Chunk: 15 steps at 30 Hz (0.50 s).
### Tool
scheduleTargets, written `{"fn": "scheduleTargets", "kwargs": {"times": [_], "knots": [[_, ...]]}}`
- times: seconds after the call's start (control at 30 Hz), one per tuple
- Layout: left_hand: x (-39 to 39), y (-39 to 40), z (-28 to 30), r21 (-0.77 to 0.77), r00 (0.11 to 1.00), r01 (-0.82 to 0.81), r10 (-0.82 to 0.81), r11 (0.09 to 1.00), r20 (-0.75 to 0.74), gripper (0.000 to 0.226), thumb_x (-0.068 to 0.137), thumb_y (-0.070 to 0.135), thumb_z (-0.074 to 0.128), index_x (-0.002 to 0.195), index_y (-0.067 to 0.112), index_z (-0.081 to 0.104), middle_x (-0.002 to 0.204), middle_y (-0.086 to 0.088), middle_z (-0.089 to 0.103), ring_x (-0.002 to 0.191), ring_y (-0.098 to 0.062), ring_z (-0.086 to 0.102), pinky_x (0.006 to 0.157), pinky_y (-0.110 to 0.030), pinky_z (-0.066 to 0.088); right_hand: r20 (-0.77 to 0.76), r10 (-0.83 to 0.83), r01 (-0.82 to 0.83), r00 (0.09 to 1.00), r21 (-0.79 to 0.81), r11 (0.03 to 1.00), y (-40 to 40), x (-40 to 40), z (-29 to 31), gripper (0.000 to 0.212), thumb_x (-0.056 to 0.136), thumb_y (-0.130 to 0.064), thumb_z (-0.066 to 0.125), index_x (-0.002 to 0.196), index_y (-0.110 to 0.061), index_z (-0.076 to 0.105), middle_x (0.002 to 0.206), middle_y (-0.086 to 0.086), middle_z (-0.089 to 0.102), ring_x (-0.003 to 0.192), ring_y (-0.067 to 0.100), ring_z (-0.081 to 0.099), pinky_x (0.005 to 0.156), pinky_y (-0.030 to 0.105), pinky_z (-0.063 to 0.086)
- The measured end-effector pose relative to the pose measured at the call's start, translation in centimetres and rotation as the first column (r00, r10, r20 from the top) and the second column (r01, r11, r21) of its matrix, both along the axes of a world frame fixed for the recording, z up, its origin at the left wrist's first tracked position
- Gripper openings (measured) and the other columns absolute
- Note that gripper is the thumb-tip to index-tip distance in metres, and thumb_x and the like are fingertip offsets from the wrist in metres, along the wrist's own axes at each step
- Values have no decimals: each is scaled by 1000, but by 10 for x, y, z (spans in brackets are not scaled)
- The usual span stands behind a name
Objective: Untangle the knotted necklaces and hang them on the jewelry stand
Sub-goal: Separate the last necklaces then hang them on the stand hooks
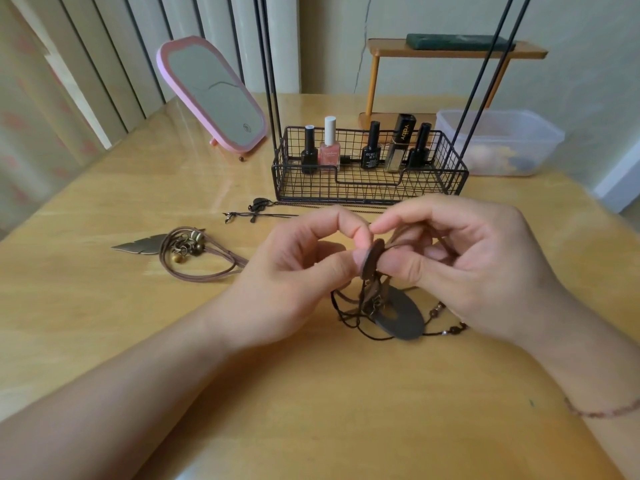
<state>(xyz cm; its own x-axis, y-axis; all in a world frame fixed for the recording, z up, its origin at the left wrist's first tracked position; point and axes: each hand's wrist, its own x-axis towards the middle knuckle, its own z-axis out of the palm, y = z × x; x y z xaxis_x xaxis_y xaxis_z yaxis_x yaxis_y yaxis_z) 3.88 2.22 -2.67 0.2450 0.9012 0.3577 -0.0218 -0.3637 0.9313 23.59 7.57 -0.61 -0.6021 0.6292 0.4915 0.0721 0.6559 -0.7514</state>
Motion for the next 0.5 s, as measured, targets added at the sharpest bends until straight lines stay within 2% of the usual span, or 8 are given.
{"fn": "scheduleTargets", "kwargs": {"times": [0.07,0.13,0.2,0.23,0.27,0.37,0.4,0.5], "knots": [[2,0,0,5,1000,-21,21,1000,-20,8,89,25,59,86,18,61,70,-20,43,55,-33,32,49,-30,25,15,-14,13,1000,102,995,2,0,2,14,81,-26,80,92,-22,73,80,-6,67,69,14,59,59,17,42],[4,-1,2,-16,1000,-2,2,1000,-3,8,93,25,60,88,18,58,71,-10,45,58,-18,40,51,-16,33,4,3,-4,1000,161,987,4,0,1,10,84,-26,76,88,-18,71,87,-6,64,75,18,57,61,22,43],[5,-3,2,-60,998,61,-60,996,10,10,98,18,56,93,10,53,69,8,51,60,-6,47,55,-9,39,-35,23,-19,999,101,995,6,-1,-1,7,85,-25,73,85,-19,69,91,-6,63,83,25,58,65,37,50],[5,-3,1,-89,996,89,-88,992,7,11,98,15,49,96,4,50,70,13,54,61,-2,51,56,-8,41,-70,33,-31,997,37,999,6,-1,-1,9,84,-26,73,85,-19,68,91,-4,63,84,31,58,67,45,51],[5,-4,0,-114,994,107,-107,988,3,12,97,12,45,97,1,48,70,14,55,61,-1,52,57,-9,42,-111,41,-45,993,-37,998,6,-1,0,10,84,-28,74,86,-20,67,92,-1,64,83,34,58,66,47,52],[5,-5,3,-199,989,142,-129,970,75,6,95,13,44,94,9,48,70,13,55,61,-3,52,56,-11,43,-170,43,-76,985,-194,978,7,1,4,7,84,-23,73,88,-21,67,88,-5,69,76,14,59,61,16,46],[5,-5,5,-225,987,140,-119,964,105,5,94,15,46,91,13,50,70,12,55,61,-4,51,55,-12,42,-174,50,-90,983,-231,969,7,2,4,5,85,-17,70,89,-17,66,84,-7,69,72,6,58,61,10,44],[4,-3,8,-267,993,72,-44,961,108,12,91,24,53,81,25,60,65,10,55,57,-6,49,47,-14,34,-159,52,-89,986,-231,969,7,4,5,9,82,-16,72,88,-11,66,83,-1,69,69,5,57,60,9,43]]}}
